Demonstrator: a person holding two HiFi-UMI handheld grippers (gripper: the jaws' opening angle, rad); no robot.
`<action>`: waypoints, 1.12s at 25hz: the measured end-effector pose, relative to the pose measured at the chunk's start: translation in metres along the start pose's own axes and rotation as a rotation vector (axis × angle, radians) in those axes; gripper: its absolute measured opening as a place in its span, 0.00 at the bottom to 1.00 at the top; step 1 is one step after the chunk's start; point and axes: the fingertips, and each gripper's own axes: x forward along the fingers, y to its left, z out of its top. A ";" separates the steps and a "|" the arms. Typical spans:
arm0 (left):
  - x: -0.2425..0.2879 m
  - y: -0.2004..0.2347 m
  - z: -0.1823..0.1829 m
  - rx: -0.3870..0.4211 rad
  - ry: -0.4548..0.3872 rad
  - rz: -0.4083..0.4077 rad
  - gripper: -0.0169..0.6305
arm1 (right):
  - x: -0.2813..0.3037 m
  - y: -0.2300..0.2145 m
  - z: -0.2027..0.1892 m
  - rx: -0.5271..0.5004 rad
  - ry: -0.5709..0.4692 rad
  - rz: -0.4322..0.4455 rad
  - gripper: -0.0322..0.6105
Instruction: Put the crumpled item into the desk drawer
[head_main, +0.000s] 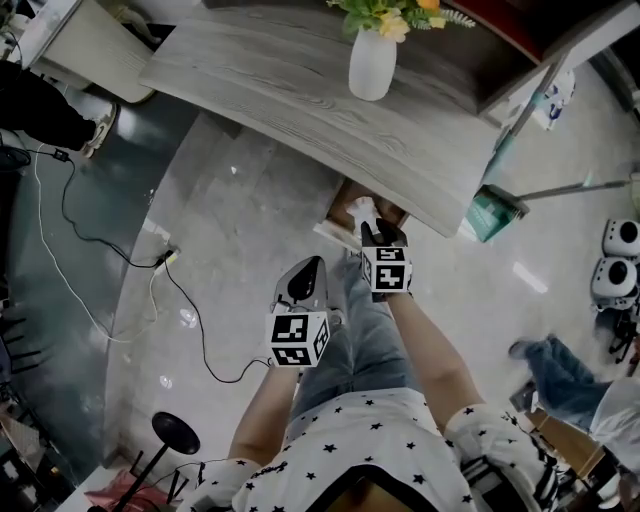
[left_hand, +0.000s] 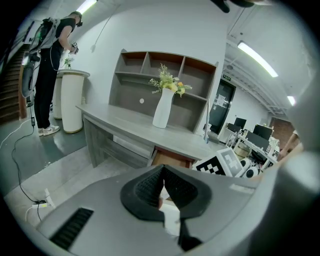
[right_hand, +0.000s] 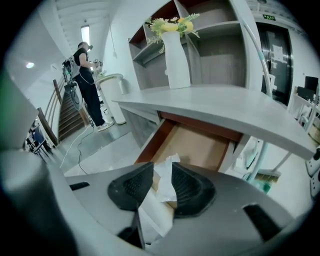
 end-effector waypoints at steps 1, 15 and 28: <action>-0.004 -0.001 0.001 0.002 -0.003 0.001 0.05 | -0.006 0.004 0.004 -0.002 -0.011 0.004 0.22; -0.063 -0.014 0.017 0.034 -0.070 -0.003 0.05 | -0.112 0.053 0.037 -0.018 -0.141 0.058 0.05; -0.122 -0.024 0.027 0.059 -0.138 -0.020 0.05 | -0.212 0.102 0.052 -0.034 -0.271 0.131 0.04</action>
